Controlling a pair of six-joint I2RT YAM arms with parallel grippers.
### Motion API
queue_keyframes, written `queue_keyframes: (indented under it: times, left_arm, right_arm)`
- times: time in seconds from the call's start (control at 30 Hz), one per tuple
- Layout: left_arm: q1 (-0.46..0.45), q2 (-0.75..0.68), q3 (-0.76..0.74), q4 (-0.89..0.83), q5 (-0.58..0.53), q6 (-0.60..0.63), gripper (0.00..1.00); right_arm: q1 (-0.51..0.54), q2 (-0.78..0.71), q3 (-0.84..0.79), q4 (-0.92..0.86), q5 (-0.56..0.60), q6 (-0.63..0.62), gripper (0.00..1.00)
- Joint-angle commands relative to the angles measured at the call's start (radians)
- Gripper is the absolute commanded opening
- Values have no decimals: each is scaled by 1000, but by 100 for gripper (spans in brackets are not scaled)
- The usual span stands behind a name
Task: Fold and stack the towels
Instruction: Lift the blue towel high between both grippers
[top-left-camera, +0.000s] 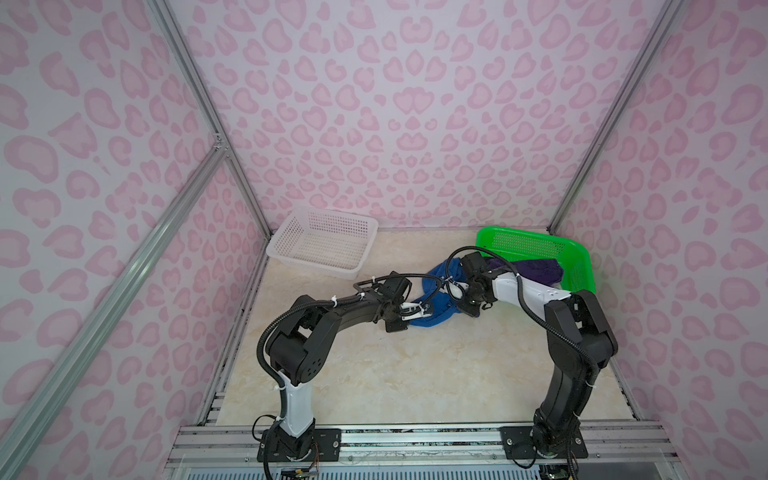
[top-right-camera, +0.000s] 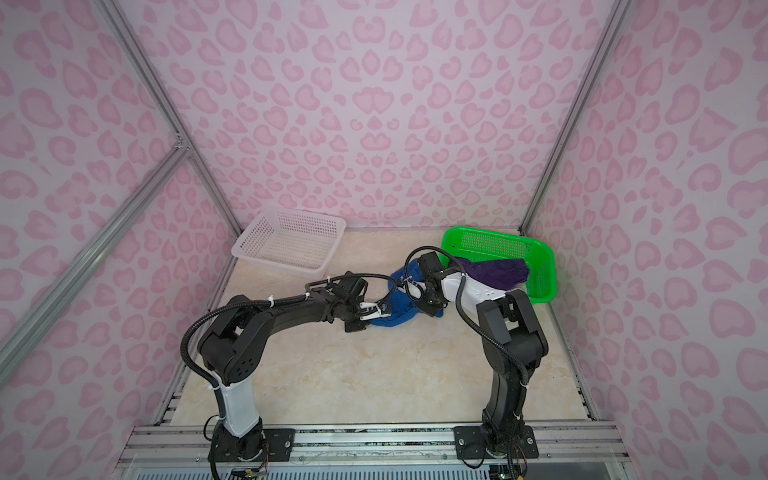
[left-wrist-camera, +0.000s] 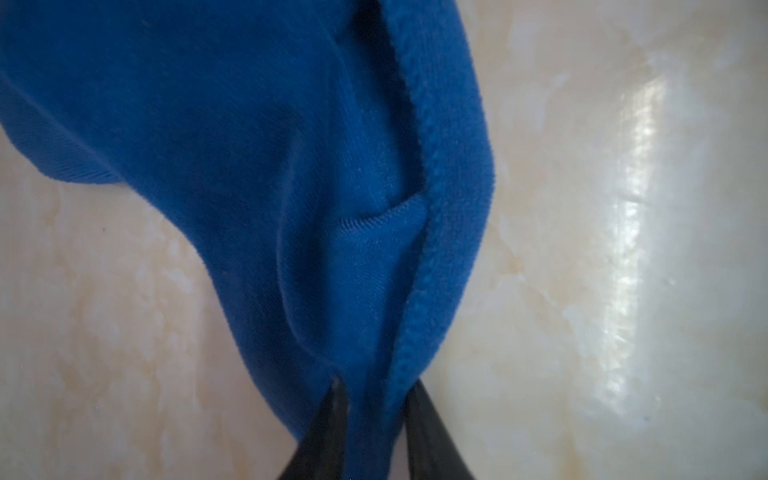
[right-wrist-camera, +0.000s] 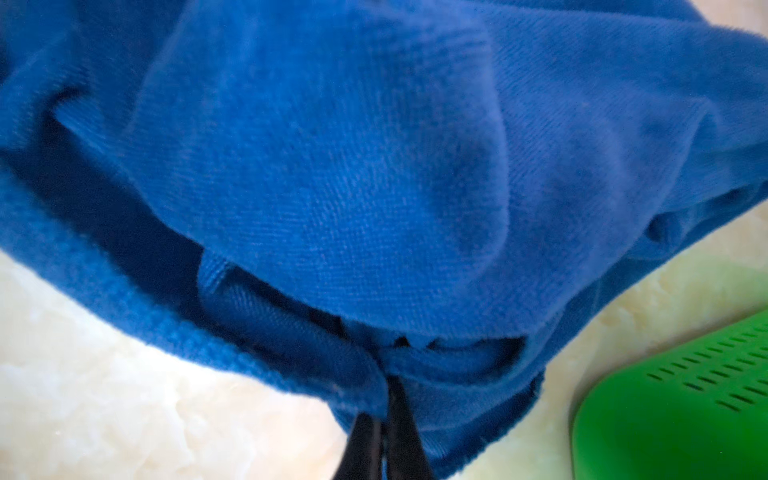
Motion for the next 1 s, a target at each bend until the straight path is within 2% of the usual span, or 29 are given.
queue_keyframes:
  times: [0.0, 0.07, 0.27, 0.4, 0.6, 0.73, 0.87, 0.97]
  left_arm:
    - [-2, 28, 14, -124, -72, 12, 9]
    - [-3, 21, -3, -99, -79, 14, 3]
    - [1, -10, -18, -45, -88, -44, 3]
    - [27, -66, -5, 34, -95, -189, 3]
    - [69, -169, 45, 100, -137, -411, 3]
    - [70, -228, 112, 82, -240, -554, 3]
    - [71, -261, 251, -26, -411, -701, 3]
    - [72, -273, 387, -133, -489, -788, 3]
  right_arm:
    - [-1, 7, 2, 4, -3, 1, 0]
    - [0, 7, 3, 5, -5, 1, 0]
    - [-2, -4, -2, 16, -14, 16, 0]
    - [-19, -48, -22, 49, -86, 55, 0]
    - [-48, -178, -49, 121, -168, 177, 0]
    - [-49, -230, 13, 99, -160, 308, 0]
    - [-44, -254, 149, 12, -163, 363, 0]
    - [-32, -291, 213, 31, -122, 397, 0]
